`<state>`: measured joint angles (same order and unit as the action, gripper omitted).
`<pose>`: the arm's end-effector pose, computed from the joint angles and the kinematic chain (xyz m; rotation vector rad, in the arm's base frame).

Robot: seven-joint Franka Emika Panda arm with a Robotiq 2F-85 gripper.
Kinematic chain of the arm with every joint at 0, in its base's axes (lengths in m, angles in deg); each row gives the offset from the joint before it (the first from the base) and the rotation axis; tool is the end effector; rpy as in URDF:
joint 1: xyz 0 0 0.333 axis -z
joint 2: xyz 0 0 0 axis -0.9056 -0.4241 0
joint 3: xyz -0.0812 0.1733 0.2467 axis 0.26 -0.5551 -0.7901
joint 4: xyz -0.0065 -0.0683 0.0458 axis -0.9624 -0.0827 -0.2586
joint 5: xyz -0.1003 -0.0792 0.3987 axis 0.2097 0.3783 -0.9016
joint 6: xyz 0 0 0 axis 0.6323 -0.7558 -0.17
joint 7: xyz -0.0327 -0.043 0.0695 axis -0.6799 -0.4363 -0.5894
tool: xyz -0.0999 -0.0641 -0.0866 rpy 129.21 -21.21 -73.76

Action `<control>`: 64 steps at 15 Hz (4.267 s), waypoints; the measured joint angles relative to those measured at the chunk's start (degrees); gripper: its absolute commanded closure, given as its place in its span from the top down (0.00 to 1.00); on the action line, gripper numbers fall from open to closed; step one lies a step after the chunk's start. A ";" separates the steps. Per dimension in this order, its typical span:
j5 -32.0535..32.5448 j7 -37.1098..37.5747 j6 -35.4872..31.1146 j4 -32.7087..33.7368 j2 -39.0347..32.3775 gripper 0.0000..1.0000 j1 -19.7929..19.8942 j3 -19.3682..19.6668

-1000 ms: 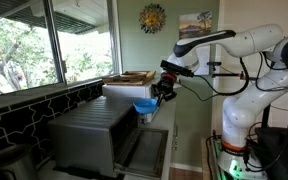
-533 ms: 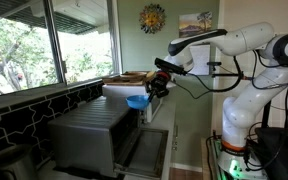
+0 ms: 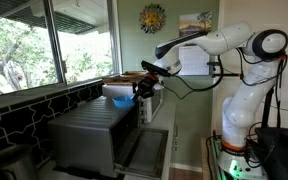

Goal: Open the oven door then move the blue bowl from inside the oven to the top of it and close the oven door

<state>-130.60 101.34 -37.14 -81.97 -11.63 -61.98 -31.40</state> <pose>0.4610 0.1232 0.4842 -1.6386 1.3245 0.5147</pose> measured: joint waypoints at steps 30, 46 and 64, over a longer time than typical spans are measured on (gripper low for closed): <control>24.48 -29.24 16.02 6.46 -2.17 1.00 1.65 7.86; 31.83 -58.98 20.76 2.10 -3.83 1.00 2.40 13.81; 29.55 -85.11 7.75 -7.74 -15.08 1.00 3.07 17.75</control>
<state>-101.05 16.23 -29.40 -89.71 -26.71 -58.91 -13.66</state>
